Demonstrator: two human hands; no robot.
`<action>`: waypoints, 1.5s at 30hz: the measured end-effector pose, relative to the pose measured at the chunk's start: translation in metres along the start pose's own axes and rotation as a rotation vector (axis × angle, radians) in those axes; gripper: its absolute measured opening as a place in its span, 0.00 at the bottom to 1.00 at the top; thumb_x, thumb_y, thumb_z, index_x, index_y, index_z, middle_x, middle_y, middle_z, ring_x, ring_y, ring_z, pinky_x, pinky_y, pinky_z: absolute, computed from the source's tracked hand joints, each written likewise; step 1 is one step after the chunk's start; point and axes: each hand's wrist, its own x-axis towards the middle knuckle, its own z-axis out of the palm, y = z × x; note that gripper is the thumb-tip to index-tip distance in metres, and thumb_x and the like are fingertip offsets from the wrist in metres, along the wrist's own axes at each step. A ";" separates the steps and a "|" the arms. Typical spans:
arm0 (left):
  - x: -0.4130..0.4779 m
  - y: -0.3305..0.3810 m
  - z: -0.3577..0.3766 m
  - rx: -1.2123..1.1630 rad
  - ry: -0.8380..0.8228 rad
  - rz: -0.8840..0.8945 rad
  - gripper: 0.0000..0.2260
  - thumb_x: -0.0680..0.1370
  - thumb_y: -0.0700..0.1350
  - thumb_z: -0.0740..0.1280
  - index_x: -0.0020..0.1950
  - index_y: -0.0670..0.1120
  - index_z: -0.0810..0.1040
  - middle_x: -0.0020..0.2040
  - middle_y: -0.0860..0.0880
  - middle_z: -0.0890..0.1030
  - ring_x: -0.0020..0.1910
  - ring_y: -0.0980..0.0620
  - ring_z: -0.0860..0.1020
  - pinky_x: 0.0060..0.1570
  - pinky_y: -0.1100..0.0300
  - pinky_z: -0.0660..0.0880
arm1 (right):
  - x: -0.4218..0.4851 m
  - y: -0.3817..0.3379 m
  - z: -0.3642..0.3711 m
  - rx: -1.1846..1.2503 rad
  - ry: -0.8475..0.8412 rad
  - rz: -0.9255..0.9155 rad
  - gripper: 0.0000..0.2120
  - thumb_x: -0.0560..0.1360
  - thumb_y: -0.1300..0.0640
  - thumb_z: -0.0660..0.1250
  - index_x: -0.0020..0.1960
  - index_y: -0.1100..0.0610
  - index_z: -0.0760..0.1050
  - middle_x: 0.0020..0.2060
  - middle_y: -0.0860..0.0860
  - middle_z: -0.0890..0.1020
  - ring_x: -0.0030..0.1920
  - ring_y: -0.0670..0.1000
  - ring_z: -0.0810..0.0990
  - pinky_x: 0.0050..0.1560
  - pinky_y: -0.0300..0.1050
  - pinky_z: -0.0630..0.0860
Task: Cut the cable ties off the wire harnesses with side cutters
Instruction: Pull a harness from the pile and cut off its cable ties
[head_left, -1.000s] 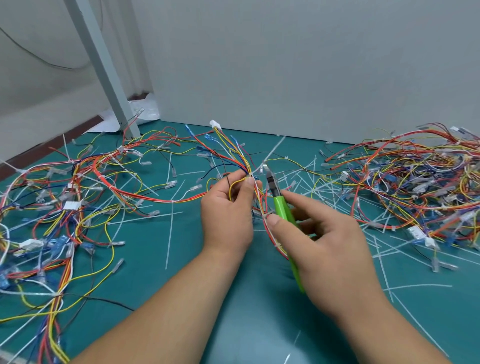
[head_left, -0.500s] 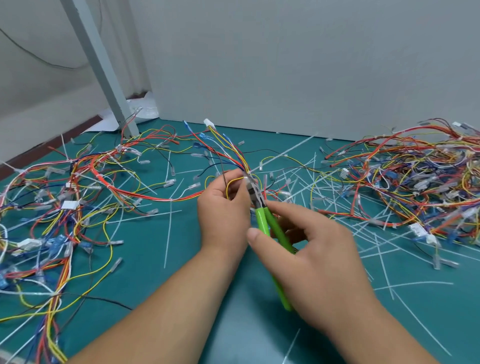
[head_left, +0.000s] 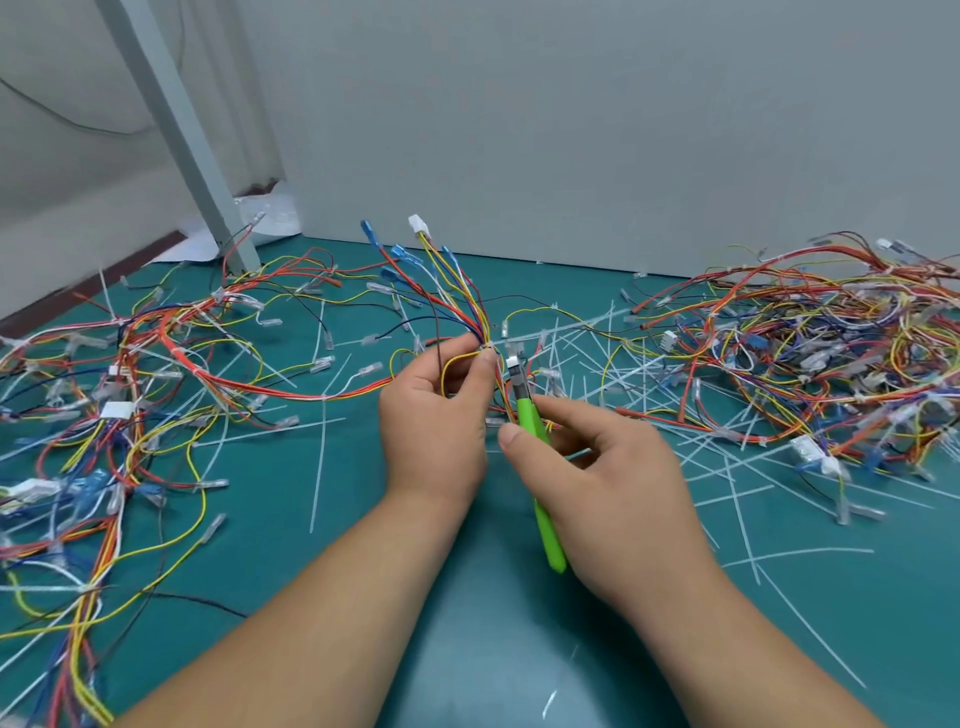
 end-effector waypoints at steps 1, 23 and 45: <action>0.000 0.000 0.000 -0.001 -0.002 -0.001 0.11 0.76 0.38 0.75 0.43 0.55 0.83 0.35 0.59 0.84 0.35 0.63 0.79 0.39 0.69 0.75 | 0.000 0.000 0.000 -0.013 -0.001 -0.002 0.11 0.69 0.39 0.71 0.50 0.38 0.81 0.34 0.51 0.79 0.30 0.51 0.73 0.33 0.47 0.74; 0.002 -0.001 0.000 0.003 -0.038 0.002 0.11 0.75 0.41 0.75 0.41 0.58 0.86 0.37 0.57 0.85 0.36 0.60 0.80 0.42 0.64 0.78 | 0.001 0.009 0.001 -0.099 0.020 -0.048 0.12 0.67 0.35 0.69 0.50 0.34 0.78 0.35 0.42 0.82 0.34 0.44 0.75 0.41 0.43 0.78; -0.001 0.001 0.001 -0.022 -0.092 0.039 0.13 0.75 0.43 0.74 0.42 0.63 0.86 0.38 0.57 0.86 0.37 0.61 0.81 0.41 0.67 0.77 | 0.005 0.013 -0.005 -0.394 0.111 -0.090 0.31 0.66 0.32 0.65 0.67 0.39 0.79 0.39 0.42 0.77 0.43 0.43 0.75 0.47 0.46 0.76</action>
